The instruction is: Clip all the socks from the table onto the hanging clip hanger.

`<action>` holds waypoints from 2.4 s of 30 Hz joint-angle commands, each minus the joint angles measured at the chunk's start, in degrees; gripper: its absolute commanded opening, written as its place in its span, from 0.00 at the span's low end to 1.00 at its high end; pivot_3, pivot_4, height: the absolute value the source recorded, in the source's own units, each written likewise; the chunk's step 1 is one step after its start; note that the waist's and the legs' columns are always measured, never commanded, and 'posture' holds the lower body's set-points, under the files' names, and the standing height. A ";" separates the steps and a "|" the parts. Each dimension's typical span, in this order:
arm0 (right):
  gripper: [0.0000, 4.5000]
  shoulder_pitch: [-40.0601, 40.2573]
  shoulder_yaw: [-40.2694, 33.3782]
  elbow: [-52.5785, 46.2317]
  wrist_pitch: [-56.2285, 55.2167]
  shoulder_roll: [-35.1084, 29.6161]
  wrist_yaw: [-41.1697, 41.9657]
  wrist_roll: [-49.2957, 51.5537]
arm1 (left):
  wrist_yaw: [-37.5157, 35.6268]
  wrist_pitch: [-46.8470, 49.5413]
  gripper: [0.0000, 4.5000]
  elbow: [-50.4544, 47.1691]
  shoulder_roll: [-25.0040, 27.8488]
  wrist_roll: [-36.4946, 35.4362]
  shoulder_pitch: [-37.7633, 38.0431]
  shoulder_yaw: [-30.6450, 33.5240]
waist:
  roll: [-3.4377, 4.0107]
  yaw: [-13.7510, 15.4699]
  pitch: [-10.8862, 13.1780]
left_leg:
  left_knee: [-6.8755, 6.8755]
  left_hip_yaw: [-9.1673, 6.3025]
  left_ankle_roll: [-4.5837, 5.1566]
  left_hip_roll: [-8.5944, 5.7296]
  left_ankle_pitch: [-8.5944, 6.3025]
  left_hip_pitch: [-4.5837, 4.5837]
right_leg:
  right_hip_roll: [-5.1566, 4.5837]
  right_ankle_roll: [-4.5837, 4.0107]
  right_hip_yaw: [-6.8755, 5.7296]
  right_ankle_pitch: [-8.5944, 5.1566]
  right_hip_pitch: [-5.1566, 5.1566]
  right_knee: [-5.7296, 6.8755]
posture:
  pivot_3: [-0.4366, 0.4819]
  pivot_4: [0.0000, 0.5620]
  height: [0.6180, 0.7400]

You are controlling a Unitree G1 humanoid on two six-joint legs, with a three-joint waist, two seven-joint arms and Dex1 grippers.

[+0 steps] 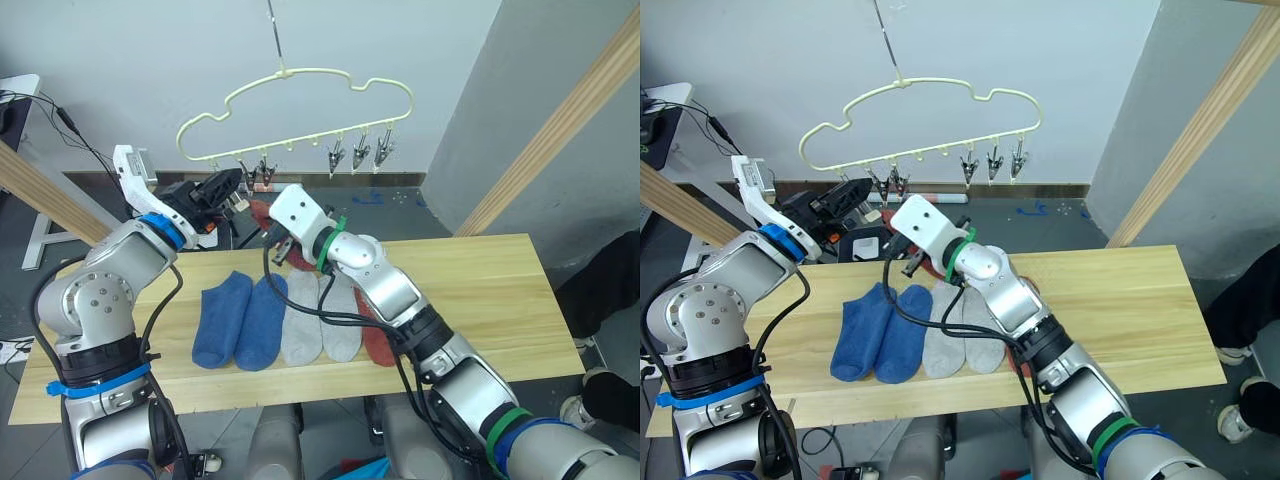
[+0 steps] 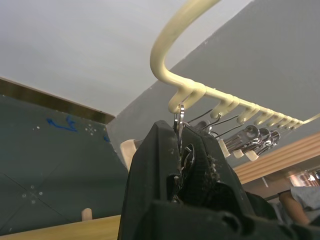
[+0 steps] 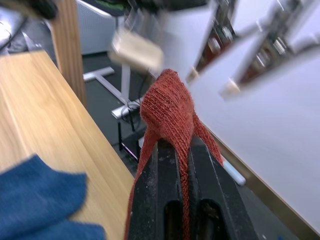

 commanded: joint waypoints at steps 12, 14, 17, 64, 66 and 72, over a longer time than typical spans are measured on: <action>0.00 0.20 1.66 0.75 -1.23 2.88 0.16 -1.33 | 1.44 -1.18 0.04 -1.83 0.13 -1.90 -0.41 1.53 | -0.11 0.56 -0.07 | 0.00 0.01 -0.01 0.00 0.00 0.00 | -0.01 -0.01 0.01 0.00 -0.01 0.00 | 0.38 0.52 0.95; 0.00 0.10 1.50 0.69 -1.30 3.04 0.06 -1.20 | 1.47 -1.13 0.04 -1.84 0.21 -1.98 -0.26 1.57 | -0.11 0.61 -0.07 | 0.00 0.01 -0.01 0.00 0.00 0.00 | -0.01 -0.01 0.00 0.01 -0.01 0.00 | 0.38 0.52 0.95; 0.00 -0.58 1.20 0.47 -1.33 3.93 -0.21 -0.77 | 1.43 -1.40 0.04 -1.58 0.31 -1.65 0.02 1.69 | -0.12 0.62 -0.07 | 0.00 0.01 -0.01 0.00 0.00 0.00 | -0.01 -0.01 0.01 0.01 -0.01 0.00 | 0.38 0.52 0.95; 0.46 -2.60 2.04 -1.71 -1.75 4.69 0.74 3.39 | -4.90 -9.24 0.66 -14.61 7.17 8.62 17.34 -4.07 | -0.15 0.96 -0.09 | -0.01 0.01 -0.01 0.01 0.00 0.00 | -0.01 -0.02 0.01 0.01 -0.03 0.03 | 0.40 0.54 0.95; 0.46 -1.62 2.34 -2.60 -1.48 3.49 1.42 3.15 | -4.84 -10.11 0.66 -15.20 6.85 9.09 18.56 -4.17 | -0.15 0.96 -0.09 | -0.01 0.00 -0.01 0.02 0.00 0.00 | 0.00 -0.03 0.01 0.01 -0.04 0.03 | 0.40 0.54 0.95; 0.46 2.76 2.79 -8.89 0.71 -1.27 4.77 2.49 | -4.60 -13.48 0.66 -18.40 5.72 12.00 22.46 -6.03 | -0.15 1.08 -0.09 | -0.02 0.01 -0.01 0.01 0.00 0.00 | -0.01 -0.02 0.03 0.01 -0.04 0.02 | 0.40 0.54 0.95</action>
